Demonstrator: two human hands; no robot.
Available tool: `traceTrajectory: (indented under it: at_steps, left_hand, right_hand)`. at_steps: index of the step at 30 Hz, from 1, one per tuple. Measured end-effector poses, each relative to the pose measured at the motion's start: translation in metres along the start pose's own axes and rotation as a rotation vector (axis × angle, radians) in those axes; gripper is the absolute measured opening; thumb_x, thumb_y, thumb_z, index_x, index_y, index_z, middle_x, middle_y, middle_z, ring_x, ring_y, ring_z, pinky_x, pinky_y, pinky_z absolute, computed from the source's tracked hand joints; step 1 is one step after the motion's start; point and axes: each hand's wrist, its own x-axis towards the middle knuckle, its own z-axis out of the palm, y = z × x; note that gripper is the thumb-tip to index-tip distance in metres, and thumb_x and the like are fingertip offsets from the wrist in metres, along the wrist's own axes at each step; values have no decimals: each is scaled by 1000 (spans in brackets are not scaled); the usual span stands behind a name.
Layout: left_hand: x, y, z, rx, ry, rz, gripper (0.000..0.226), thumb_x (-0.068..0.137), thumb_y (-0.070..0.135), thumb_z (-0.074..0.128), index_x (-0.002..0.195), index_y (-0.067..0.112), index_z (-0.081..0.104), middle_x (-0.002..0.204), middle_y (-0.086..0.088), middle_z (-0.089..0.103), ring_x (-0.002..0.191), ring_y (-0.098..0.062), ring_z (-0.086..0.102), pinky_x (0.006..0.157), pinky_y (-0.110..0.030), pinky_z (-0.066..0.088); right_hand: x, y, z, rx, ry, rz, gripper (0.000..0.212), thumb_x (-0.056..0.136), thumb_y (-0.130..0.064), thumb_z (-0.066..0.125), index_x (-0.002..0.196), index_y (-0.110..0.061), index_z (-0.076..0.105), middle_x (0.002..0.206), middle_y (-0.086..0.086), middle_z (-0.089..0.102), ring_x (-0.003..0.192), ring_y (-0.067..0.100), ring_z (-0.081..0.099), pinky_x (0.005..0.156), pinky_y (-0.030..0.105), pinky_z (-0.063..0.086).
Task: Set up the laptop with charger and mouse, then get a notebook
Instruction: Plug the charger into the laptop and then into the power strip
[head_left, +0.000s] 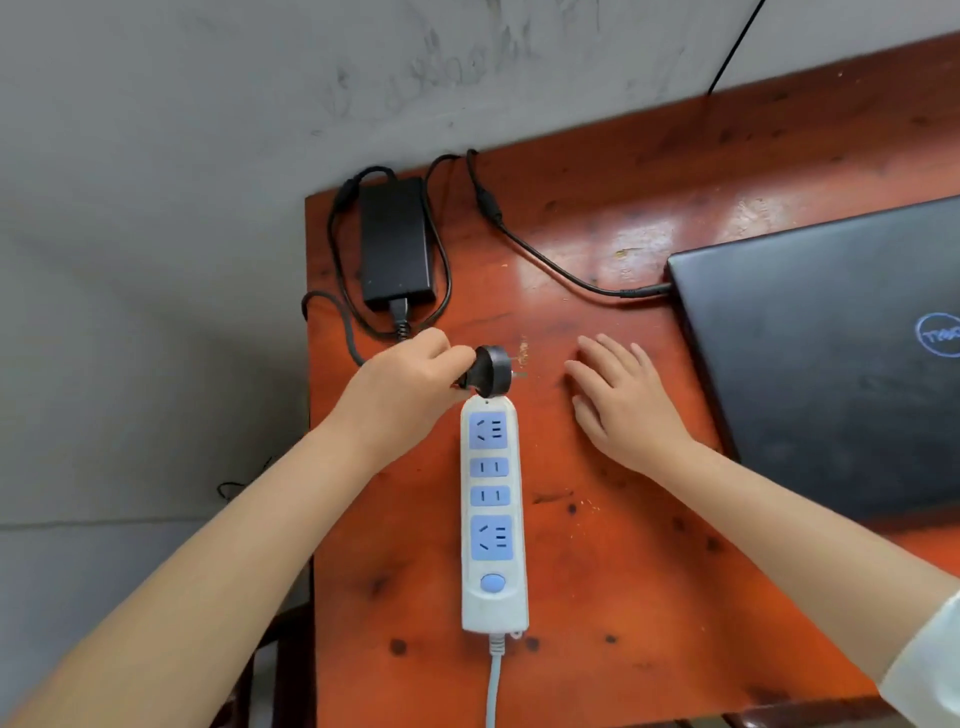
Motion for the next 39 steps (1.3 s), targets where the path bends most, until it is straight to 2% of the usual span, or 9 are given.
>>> traceTrajectory:
  at_steps: [3, 7, 10, 13, 15, 20, 28, 33, 39]
  left_hand:
    - [-24, -3, 1, 14, -49, 61, 30, 54, -8, 85, 79, -10, 70, 68, -23, 68, 48, -32, 65, 36, -35, 55]
    - [-28, -5, 4, 9, -48, 85, 34, 56, -9, 82, 88, -10, 70, 69, -22, 72, 52, -32, 69, 37, -36, 56]
    - [-14, -6, 1, 29, -83, 137, 23, 62, -8, 76, 84, -8, 70, 71, -21, 72, 53, -33, 68, 40, -36, 56]
    - [0, -5, -3, 109, -251, 73, 20, 81, 8, 64, 101, 5, 67, 93, -12, 70, 80, -30, 66, 60, -31, 53]
    - [8, -5, -6, 161, -379, 27, 23, 85, 19, 55, 106, 14, 64, 98, -4, 66, 86, -22, 60, 63, -27, 42]
    - [16, -5, -8, 118, -567, -60, 18, 86, 20, 56, 102, 14, 62, 93, -4, 64, 77, -17, 50, 64, -31, 43]
    - [12, -9, 5, 83, -588, -255, 24, 94, 29, 46, 90, 9, 59, 60, 6, 42, 53, -11, 41, 45, -21, 29]
    - [7, -9, 7, 51, -638, -279, 24, 96, 29, 41, 83, 14, 53, 59, 5, 41, 51, -8, 38, 46, -21, 28]
    - [6, -16, 4, -42, -704, -340, 27, 97, 28, 41, 82, 12, 56, 61, 4, 44, 53, -9, 38, 49, -22, 28]
  right_hand:
    - [-3, -9, 11, -36, -74, 71, 38, 79, -13, 66, 115, -1, 63, 128, 25, 58, 120, 47, 51, 98, 66, 34]
    - [-2, -11, 9, -93, -72, 57, 47, 81, -28, 39, 111, -3, 66, 122, 23, 63, 113, 44, 57, 92, 65, 41]
    - [-3, -13, 9, -80, -82, 81, 42, 80, -24, 48, 112, -2, 65, 124, 24, 62, 116, 45, 56, 95, 64, 39]
    - [-4, -13, 12, -82, -51, 84, 42, 77, -20, 55, 114, -2, 64, 126, 24, 60, 118, 45, 54, 97, 64, 37]
    - [-4, -13, 12, -66, -41, 86, 43, 77, -20, 55, 115, -2, 63, 127, 24, 59, 119, 45, 53, 98, 64, 36]
    - [-4, -12, 12, -51, -37, 89, 40, 80, -18, 60, 117, -3, 62, 130, 23, 58, 122, 43, 50, 101, 62, 34]
    - [-4, -11, 14, -59, -25, 77, 42, 76, -21, 56, 113, -3, 65, 125, 22, 62, 118, 43, 55, 97, 64, 38]
    - [-4, -11, 13, -72, 8, 64, 41, 73, -21, 59, 109, -3, 67, 120, 22, 65, 113, 44, 58, 93, 64, 41]
    - [-4, -10, 14, -72, 26, 59, 43, 65, -15, 79, 106, -4, 69, 117, 21, 67, 109, 43, 61, 89, 64, 44]
